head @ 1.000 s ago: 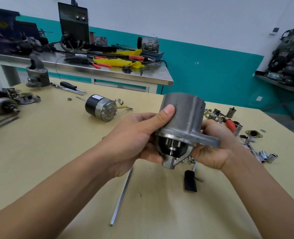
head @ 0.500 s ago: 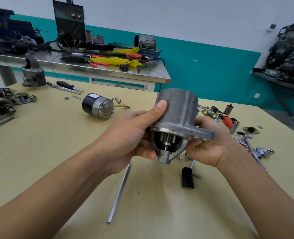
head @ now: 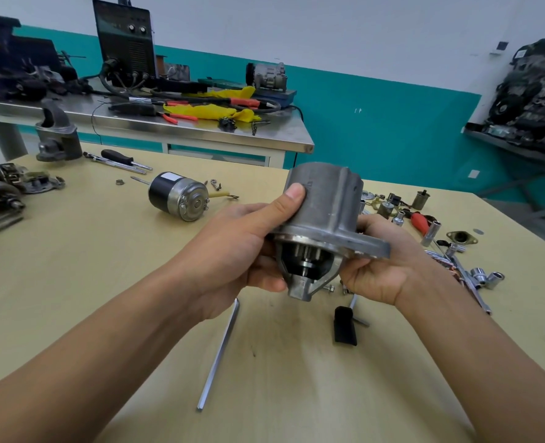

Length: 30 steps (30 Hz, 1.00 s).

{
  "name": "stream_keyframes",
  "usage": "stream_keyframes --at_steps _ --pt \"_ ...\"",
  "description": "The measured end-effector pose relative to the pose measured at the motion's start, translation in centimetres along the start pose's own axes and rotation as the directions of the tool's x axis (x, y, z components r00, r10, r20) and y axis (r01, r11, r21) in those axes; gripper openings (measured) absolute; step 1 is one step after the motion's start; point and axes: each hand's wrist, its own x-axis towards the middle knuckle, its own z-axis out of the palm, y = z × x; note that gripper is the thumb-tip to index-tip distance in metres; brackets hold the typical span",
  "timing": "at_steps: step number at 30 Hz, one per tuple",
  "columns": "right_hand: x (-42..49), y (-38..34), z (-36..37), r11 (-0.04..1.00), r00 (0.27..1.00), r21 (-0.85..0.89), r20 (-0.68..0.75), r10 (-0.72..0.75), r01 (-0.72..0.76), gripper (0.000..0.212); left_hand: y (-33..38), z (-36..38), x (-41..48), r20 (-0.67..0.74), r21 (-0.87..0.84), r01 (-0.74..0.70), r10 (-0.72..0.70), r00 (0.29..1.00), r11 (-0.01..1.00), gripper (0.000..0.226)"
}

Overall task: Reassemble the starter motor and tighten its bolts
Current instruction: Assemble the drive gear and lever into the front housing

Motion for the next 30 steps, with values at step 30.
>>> stream_keyframes --at_steps 30 --pt "-0.5 -0.9 -0.1 0.951 0.999 0.306 0.005 -0.034 0.031 0.017 -1.0 -2.0 1.5 0.116 -0.038 -0.093 0.097 0.988 0.995 0.098"
